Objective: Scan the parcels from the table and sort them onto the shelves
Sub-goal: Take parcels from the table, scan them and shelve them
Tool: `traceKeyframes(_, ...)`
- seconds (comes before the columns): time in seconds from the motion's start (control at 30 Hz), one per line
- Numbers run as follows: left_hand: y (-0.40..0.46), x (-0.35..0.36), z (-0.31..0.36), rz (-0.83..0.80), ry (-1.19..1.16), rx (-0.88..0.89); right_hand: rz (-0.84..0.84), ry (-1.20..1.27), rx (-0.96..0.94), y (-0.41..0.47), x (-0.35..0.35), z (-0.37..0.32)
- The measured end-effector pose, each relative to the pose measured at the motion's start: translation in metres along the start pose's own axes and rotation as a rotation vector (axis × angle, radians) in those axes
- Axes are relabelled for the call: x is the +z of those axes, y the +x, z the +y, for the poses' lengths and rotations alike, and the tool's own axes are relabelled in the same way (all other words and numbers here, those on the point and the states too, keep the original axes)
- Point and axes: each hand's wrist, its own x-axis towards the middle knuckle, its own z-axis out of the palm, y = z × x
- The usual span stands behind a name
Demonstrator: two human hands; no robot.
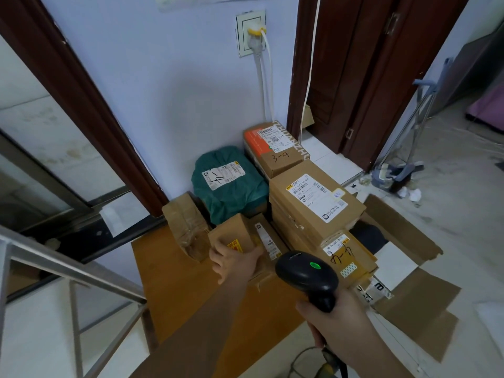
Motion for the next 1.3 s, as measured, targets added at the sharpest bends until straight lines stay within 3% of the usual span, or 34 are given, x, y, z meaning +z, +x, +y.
traceKeyframes(0.1,0.01,-0.008,-0.016,-0.066,-0.342,0.038,0.012,0.011,0.005,0.0,0.0,0.001)
traceKeyframes(0.2,0.014,-0.016,-0.032,-0.252,-0.699,0.027,0.006,0.022,0.0,0.001,0.002,0.001)
traceKeyframes(0.3,0.016,-0.017,-0.04,-0.425,-0.809,-0.025,-0.013,0.028,-0.012,0.003,0.004,0.001)
traceKeyframes(0.47,0.021,-0.017,-0.051,-0.434,-0.761,-0.086,-0.038,0.042,-0.005,0.004,0.006,-0.001)
traceKeyframes(0.63,0.019,-0.022,-0.044,-0.298,-0.755,-0.008,0.0,0.039,0.002,0.005,0.005,0.002)
traceKeyframes(0.7,0.017,-0.022,-0.036,-0.229,-0.713,0.111,0.017,0.035,-0.006,0.005,0.004,0.003)
traceKeyframes(0.83,0.012,-0.018,-0.015,-0.063,-0.196,0.431,0.026,0.044,-0.017,0.005,0.004,0.004)
traceKeyframes(0.97,-0.007,-0.003,0.008,-0.031,0.333,0.428,0.006,0.047,-0.027,0.005,0.004,0.005)
traceKeyframes(1.03,-0.011,0.009,0.012,-0.04,0.441,0.386,0.002,0.052,-0.033,0.005,0.003,0.006)
traceKeyframes(1.2,-0.006,0.013,-0.002,0.043,0.355,0.356,-0.003,0.05,-0.05,0.003,0.001,0.008)
traceKeyframes(1.3,0.002,0.0,-0.022,-0.024,-0.02,0.378,-0.002,0.047,-0.054,0.002,0.001,0.007)
